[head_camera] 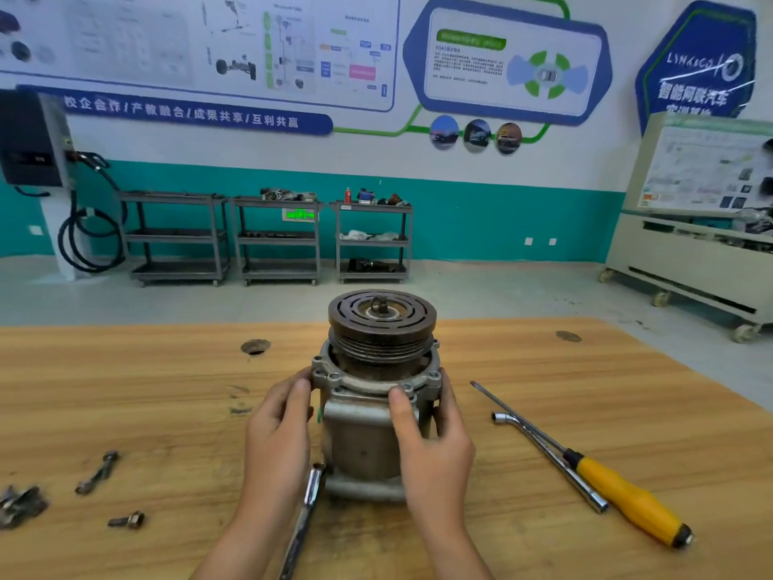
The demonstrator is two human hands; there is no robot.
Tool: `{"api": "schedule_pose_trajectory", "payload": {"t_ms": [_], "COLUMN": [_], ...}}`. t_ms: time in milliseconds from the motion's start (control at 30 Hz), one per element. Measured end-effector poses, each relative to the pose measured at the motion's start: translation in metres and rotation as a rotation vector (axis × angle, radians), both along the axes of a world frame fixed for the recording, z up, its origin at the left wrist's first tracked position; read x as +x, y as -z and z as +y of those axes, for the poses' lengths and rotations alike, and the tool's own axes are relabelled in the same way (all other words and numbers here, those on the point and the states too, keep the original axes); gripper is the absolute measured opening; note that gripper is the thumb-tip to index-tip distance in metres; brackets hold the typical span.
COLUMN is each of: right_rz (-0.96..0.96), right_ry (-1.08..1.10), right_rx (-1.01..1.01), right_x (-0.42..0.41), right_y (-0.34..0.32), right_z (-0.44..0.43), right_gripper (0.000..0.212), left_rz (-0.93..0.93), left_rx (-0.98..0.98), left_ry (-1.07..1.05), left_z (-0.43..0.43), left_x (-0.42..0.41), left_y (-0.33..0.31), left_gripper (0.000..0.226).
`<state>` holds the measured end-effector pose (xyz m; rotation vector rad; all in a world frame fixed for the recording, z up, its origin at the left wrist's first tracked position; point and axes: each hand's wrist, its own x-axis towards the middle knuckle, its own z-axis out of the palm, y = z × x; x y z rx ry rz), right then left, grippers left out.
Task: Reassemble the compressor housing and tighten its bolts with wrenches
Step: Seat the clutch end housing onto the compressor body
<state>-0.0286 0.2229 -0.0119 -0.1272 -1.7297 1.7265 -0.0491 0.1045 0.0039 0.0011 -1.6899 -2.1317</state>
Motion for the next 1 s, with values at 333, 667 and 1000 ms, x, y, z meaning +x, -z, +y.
{"api": "schedule_pose_trajectory", "payload": {"t_ms": [333, 667, 1000], "right_rz": [-0.075, -0.187, -0.181], "right_ry": [-0.304, -0.076, -0.007], "right_rx": [-0.125, 0.064, 0.415], "right_x": [-0.002, 0.030, 0.028], "right_y": [-0.005, -0.016, -0.014], "right_z": [0.025, 0.017, -0.014], "right_gripper": [0.081, 0.096, 0.117], "left_rz": [-0.047, -0.330, -0.318], "left_rx": [-0.075, -1.303, -1.552], "left_ry": [0.019, 0.250, 0.223], "left_z": [0.001, -0.059, -0.057], "left_x": [0.028, 0.043, 0.057], "left_y": [-0.008, 0.009, 0.023], "left_gripper": [0.026, 0.030, 0.025]}}
